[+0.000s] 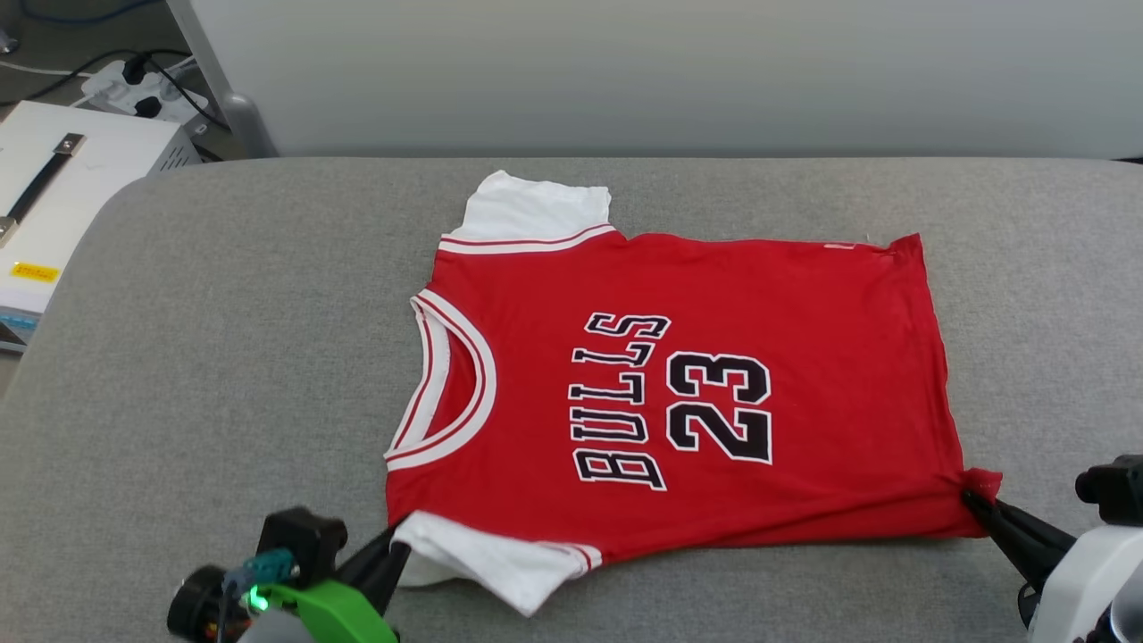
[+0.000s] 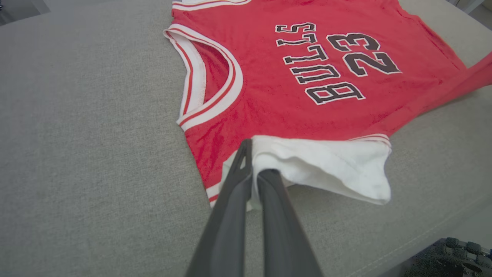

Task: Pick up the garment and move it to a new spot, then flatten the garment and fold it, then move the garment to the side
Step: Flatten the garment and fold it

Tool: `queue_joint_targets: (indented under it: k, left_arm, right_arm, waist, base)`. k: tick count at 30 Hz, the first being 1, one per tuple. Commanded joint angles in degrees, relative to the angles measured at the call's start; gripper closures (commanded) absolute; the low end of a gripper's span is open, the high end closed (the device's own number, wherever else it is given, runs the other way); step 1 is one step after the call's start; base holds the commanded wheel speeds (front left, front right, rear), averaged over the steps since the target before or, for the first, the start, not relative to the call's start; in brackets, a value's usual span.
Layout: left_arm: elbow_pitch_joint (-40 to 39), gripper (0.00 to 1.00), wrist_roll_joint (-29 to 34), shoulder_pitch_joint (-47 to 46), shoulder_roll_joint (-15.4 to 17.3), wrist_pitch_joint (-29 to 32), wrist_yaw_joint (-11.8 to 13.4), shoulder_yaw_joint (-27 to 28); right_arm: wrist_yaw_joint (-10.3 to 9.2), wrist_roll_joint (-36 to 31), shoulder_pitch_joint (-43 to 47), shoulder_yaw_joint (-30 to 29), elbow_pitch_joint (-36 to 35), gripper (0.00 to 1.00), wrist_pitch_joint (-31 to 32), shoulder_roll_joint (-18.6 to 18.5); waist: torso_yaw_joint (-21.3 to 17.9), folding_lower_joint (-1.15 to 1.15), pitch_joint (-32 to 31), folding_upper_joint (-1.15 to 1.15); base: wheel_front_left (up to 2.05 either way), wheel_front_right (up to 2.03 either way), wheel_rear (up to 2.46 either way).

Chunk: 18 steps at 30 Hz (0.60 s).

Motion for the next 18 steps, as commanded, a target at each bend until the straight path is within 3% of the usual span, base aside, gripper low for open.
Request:
queue_joint_targets:
  k: [1, 11, 18]
  left_arm:
    - [0.6, 1.0, 1.3, -2.8, -0.6, 0.3, -0.7, 0.2]
    - [8.9, 1.0, 4.0, -20.3, -3.4, 3.3, -7.7, 1.6]
    - [19.1, 1.0, 4.9, -30.4, -5.6, 4.6, -13.2, 1.4]
  right_arm:
    - [-0.04, -0.4, -1.1, -0.9, -0.7, 1.0, 0.6, 0.5]
    - [-0.04, -1.6, -5.2, -6.8, -3.1, 1.0, 4.7, 2.6]
    - [-0.04, -2.3, -9.5, -8.4, -2.2, 1.0, 6.3, 4.3]
  waist:
    - [-0.5, 0.01, 1.5, 0.0]
    - [-1.9, 0.01, 8.1, 0.0]
    - [-2.9, 0.01, 12.8, 0.0]
  base:
    - [0.0, 0.0, 0.0]
    - [0.0, 0.0, 0.0]
    - [0.0, 0.0, 0.0]
